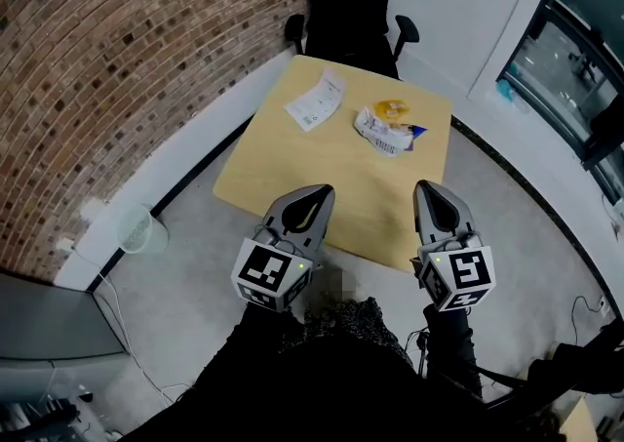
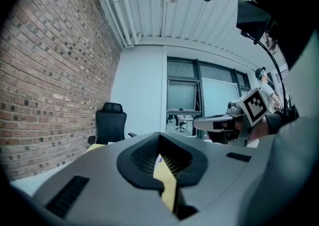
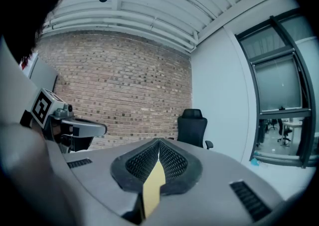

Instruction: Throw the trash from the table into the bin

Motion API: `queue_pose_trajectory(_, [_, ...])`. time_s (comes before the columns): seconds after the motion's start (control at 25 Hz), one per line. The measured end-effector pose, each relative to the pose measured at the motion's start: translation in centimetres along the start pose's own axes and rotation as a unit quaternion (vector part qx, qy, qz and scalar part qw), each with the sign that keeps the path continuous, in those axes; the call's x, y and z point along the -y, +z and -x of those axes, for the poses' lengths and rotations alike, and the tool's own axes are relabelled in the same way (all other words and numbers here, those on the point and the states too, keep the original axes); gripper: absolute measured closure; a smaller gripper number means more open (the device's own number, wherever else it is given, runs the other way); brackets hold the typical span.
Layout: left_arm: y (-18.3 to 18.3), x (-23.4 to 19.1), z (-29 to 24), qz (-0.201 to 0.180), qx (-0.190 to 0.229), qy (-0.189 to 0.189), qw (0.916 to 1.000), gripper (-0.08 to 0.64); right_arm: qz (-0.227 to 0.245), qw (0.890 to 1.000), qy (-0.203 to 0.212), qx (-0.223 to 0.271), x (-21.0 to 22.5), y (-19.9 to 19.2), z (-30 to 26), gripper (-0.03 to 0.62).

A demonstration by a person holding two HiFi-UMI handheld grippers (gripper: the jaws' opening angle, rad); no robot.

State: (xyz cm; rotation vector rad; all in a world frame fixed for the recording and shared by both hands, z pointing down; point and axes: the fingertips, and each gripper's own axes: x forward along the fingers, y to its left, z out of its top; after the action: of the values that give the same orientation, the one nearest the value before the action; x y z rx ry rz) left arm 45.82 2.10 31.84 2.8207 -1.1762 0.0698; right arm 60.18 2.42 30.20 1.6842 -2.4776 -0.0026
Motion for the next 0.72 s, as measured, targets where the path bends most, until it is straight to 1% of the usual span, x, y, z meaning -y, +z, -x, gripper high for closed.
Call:
queue_pose_trajectory(0.2, [0.6, -2.2, -2.3, -0.006, 0.002, 0.014, 0.9999, 0.552, -0.003, 1.000, 0.012, 0.002, 1.5, 0.2, -3.3, 0.581])
queue_pose_trajectory(0.44, [0.0, -4.4, -5.7, 0.002, -0.013, 0.028, 0.9995, 0.552, -0.006, 1.000, 0.020, -0.007, 4.3, -0.4, -7.1, 0.581])
queue_pose_trajectory(0.72, [-1.0, -6.0, -8.4, 0.002, -0.033, 0.025, 0.9991, 0.552, -0.016, 0.999, 0.028, -0.010, 6.5, -1.5, -10.5, 0.580])
